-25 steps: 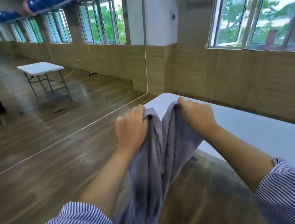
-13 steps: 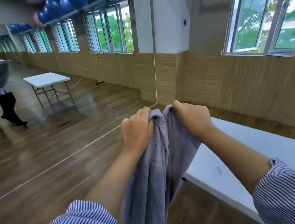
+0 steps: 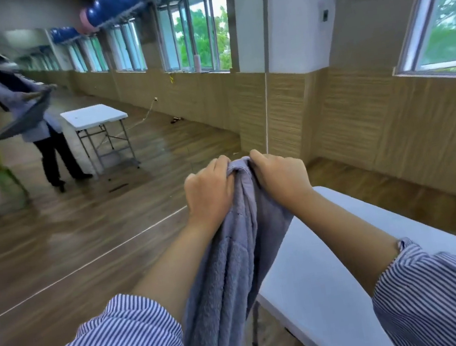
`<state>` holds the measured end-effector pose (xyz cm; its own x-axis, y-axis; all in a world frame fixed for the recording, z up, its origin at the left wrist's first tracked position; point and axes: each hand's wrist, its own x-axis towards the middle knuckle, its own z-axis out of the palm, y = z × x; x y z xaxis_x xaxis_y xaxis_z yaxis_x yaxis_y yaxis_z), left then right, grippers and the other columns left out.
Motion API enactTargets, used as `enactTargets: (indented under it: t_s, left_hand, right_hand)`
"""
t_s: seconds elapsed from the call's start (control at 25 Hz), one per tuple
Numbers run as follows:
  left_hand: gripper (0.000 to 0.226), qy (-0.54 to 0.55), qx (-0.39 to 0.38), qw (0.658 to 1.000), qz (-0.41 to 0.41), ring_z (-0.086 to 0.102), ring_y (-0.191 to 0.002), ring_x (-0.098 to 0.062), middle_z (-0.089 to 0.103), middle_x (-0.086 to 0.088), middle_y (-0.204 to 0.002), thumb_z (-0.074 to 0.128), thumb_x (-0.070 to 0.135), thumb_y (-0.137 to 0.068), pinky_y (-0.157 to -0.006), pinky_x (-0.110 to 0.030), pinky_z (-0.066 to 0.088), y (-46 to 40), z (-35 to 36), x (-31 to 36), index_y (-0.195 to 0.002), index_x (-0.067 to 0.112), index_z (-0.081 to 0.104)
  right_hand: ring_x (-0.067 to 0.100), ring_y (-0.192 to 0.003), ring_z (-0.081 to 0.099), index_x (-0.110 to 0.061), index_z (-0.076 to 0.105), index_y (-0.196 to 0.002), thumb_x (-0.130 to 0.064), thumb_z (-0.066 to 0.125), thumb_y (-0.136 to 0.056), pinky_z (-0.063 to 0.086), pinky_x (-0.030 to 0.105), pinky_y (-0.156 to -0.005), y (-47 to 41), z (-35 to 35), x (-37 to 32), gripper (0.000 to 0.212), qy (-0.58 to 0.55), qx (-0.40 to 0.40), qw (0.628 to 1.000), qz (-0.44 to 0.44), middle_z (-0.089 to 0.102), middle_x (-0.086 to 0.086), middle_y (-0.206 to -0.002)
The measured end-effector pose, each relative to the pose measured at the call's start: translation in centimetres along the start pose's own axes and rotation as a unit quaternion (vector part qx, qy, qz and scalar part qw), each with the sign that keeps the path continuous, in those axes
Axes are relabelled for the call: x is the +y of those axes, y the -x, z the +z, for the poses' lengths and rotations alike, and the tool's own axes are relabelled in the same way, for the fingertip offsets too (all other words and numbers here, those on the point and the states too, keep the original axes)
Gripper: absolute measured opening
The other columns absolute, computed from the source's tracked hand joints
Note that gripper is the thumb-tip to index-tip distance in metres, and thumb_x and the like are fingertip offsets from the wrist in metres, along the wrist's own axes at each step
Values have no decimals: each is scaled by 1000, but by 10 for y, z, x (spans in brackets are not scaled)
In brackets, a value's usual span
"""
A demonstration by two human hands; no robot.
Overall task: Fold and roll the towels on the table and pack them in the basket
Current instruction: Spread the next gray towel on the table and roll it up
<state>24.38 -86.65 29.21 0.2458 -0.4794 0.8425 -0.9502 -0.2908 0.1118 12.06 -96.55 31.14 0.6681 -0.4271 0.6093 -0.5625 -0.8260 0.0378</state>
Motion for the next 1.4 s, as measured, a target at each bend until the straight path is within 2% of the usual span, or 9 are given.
enactTargets:
  t_s: [0.2,0.52,0.72,0.8,0.88,1.16,1.24,1.32,1.4]
  left_hand:
    - [28,-65,29,997,-37,61,-57,-29,63,-2,-70,40,34,-88,-50,-33,35,-47,37,-50,-83,15,60]
    - [19,-147,33,988,-35,58,-51,-26,62,-2,-67,49,28,-87,-46,-31,34,-79,58,-146,-79,16,59]
    - [13,-192,61,979,-39,55,-46,-27,57,-3,-59,53,23,-84,-45,-29,32,-116,49,-202,-75,14,58]
    - [10,-220,73,971,-50,52,-42,-27,56,-3,-56,63,17,-80,-45,-26,31,-123,40,-222,-73,14,58]
    - [17,-243,73,965,-70,49,-39,-28,55,-3,-55,72,14,-76,-45,-24,27,-127,32,-240,-71,13,56]
    - [29,-347,41,926,-139,40,-30,-19,44,1,-44,78,16,-66,-45,-19,14,-164,-2,-259,-60,17,49]
    - [23,-347,68,923,-153,46,-35,-21,50,0,-48,73,13,-71,-46,-20,19,-177,-8,-258,-62,15,51]
    - [11,-300,52,935,-184,59,-57,-28,62,-7,-70,54,14,-88,-52,-28,29,-190,-8,-257,-79,9,57]
    - [21,-286,30,932,-219,62,-78,-33,65,-11,-90,39,19,-97,-60,-33,32,-199,-6,-253,-96,8,57]
  right_hand:
    - [33,-75,63,-19,46,-101,-20,37,-95,28,32,-52,-87,40,-8,12,-43,-15,998,-48,65,2,-86]
    - [35,-77,63,-18,44,-102,-16,39,-92,28,32,-54,-167,96,-61,11,-111,-47,989,-81,66,4,-87]
    - [36,-73,62,-18,44,-102,-17,37,-95,29,31,-53,-223,110,-99,10,-131,-12,987,-95,66,6,-84]
    - [36,-72,62,-17,45,-102,-20,35,-98,30,31,-53,-240,113,-115,11,-140,-3,985,-102,66,8,-83]
    - [37,-73,62,-16,46,-103,-23,33,-99,31,32,-53,-252,113,-128,15,-141,7,984,-112,66,10,-85]
    - [41,-80,62,-17,50,-110,-25,35,-99,34,34,-58,-294,76,-128,20,-156,83,979,-98,65,18,-91]
    - [36,-75,60,-15,51,-109,-25,34,-100,31,33,-56,-314,59,-122,22,-137,115,979,-97,62,17,-86]
    - [30,-66,53,-13,51,-108,-23,31,-101,28,32,-55,-330,49,-117,24,-124,133,979,-94,54,12,-76]
    - [31,-68,55,-11,52,-107,-18,30,-101,31,33,-56,-343,51,-109,24,-124,133,980,-80,53,12,-76]
